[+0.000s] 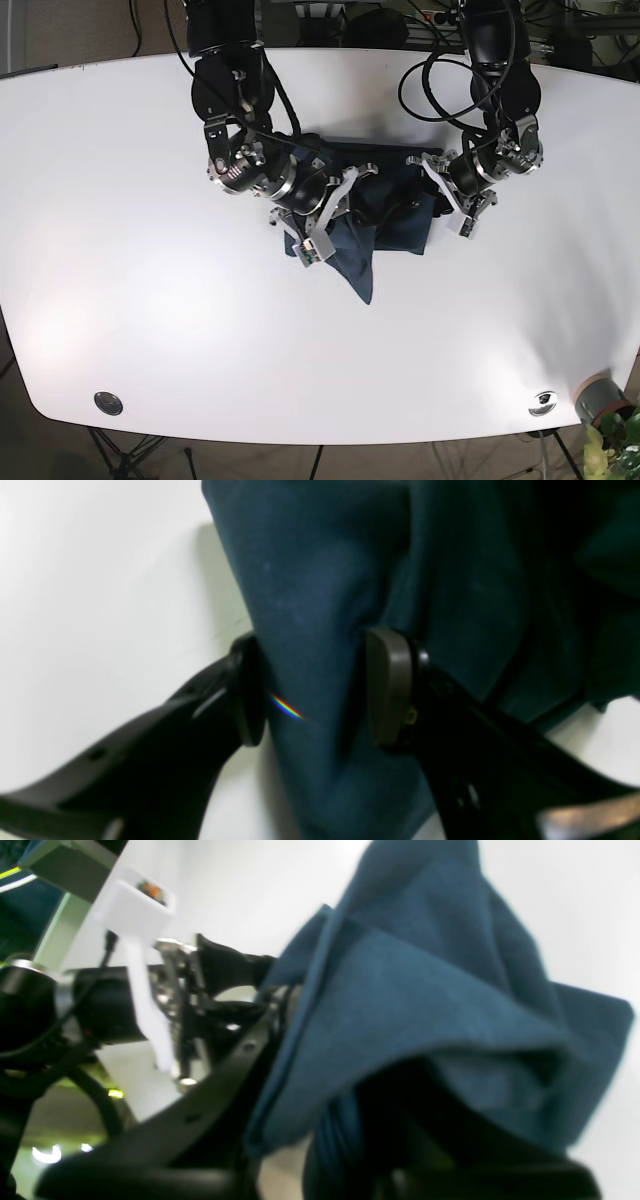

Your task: Fold the T-shirt properly

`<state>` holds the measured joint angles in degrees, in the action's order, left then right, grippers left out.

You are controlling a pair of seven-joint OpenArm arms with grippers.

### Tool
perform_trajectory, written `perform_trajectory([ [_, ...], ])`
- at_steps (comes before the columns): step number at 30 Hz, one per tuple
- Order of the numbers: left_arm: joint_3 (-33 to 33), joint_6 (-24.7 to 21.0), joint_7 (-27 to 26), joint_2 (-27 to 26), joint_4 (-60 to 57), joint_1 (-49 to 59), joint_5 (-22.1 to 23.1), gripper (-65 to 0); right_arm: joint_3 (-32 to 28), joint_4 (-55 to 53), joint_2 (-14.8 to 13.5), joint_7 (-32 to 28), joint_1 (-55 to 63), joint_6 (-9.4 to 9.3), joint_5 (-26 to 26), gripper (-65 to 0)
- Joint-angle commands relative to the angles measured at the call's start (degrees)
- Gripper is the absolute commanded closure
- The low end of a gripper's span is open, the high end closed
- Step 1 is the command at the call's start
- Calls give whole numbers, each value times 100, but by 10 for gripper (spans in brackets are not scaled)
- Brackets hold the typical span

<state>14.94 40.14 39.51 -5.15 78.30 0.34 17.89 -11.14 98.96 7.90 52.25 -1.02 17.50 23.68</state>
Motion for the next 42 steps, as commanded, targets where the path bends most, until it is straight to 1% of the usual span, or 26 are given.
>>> perform_trajectory([
  [1,5,-18,230,-35,7,-12,-167,-274,-166,-116,41,-157,-254,-154,133,-44],
  [2,5,-18,230,-35,7,-12,-167,-274,-218,-186,41,-157,-316,-224,133,-62],
  [6,5,-14,230,-35,25,-3,-158,-274,-544,-326,5,-157,-448,-567,124,-193],
  [7,14,-14,230,-44,25,-3,-158,-274,-658,-335,-91,-157,-483,-690,124,-250],
  [8,14,-14,230,-44,25,-12,-158,-274,-763,-335,-144,-157,-518,-778,124,-292],
  [9,14,-14,230,-44,25,-12,-158,-274,-842,-335,-197,-157,-527,-831,124,-319],
  [11,14,-14,230,-44,42,-3,-149,-274,-1097,-326,-320,-157,-615,-1007,124,-401],
  [12,23,-14,230,-44,51,6,-141,-274,-1185,-318,-373,-157,-624,-1068,133,-431],
  [14,40,-14,230,-44,148,-3,-141,-274,-1273,-309,-408,-157,-632,-1086,159,-468],
  [16,146,-14,230,-44,253,-3,-141,-274,-1264,-256,-408,-157,-606,-1068,168,-472],
  [20,462,-14,230,-26,790,14,-141,-274,-1238,245,-434,-157,-430,-1060,177,-472],
  [22,603,-14,238,-26,1018,14,-141,-274,-1097,430,-478,-157,-334,-1060,177,-472],
  [24,893,-14,238,-44,1291,111,-141,-274,-895,553,-496,-157,-219,-1060,177,-472],
  [27,1297,-14,238,-70,1502,182,-149,-274,-755,570,-540,-157,-105,-1060,177,-472],
  [29,1587,-14,238,-193,1607,199,-149,-274,-693,570,-619,-157,-43,-1060,177,-472],
  [33,1939,-14,476,-448,1695,208,-141,-274,-711,579,-742,-130,80,-1060,177,-472],
  [36,2291,-14,652,-553,1695,199,-141,-274,-728,517,-742,-130,194,-1060,177,-472],
  [39,2528,-14,669,-553,1669,190,-141,-274,-790,271,-715,-130,247,-1060,177,-471],
  [41,2616,-14,669,-571,1660,190,-149,-274,-939,87,-707,-148,220,-1060,177,-452],
  [42,2634,-14,669,-633,1660,208,-149,-274,-1027,-28,-707,-157,150,-1060,177,-428],
])
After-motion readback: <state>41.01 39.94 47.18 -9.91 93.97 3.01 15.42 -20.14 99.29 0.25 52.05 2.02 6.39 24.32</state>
